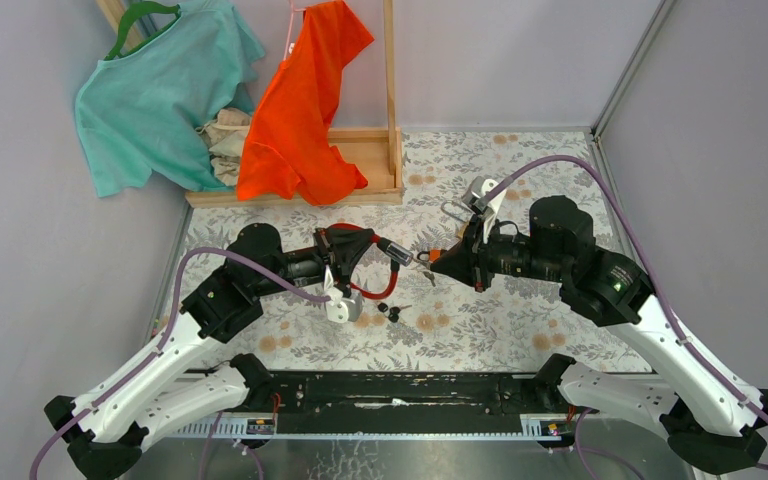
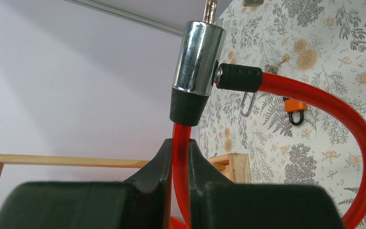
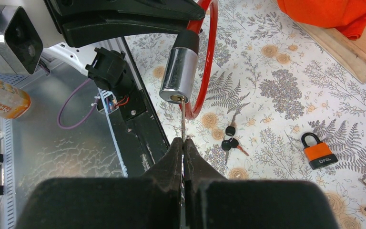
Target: Unlock with the key
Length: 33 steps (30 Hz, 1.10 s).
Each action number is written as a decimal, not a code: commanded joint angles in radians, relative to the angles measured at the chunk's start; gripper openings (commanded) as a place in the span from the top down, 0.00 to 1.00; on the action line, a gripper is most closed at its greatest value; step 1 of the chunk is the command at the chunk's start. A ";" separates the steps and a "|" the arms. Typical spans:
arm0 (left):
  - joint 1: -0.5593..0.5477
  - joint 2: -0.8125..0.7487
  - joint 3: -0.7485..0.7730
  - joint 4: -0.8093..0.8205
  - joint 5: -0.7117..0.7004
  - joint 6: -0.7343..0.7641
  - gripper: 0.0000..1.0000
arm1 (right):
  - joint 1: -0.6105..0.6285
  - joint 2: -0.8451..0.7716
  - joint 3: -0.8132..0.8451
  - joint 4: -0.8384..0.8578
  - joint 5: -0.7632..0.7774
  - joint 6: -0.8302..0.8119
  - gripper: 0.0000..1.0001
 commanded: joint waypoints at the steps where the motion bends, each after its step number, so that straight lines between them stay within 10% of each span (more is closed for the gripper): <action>1: -0.007 -0.007 0.030 0.048 0.000 0.014 1.00 | 0.008 -0.017 0.028 0.035 -0.007 -0.004 1.00; 33: -0.020 0.015 0.059 0.042 0.017 -0.002 1.00 | 0.008 0.024 0.037 0.039 0.013 -0.008 1.00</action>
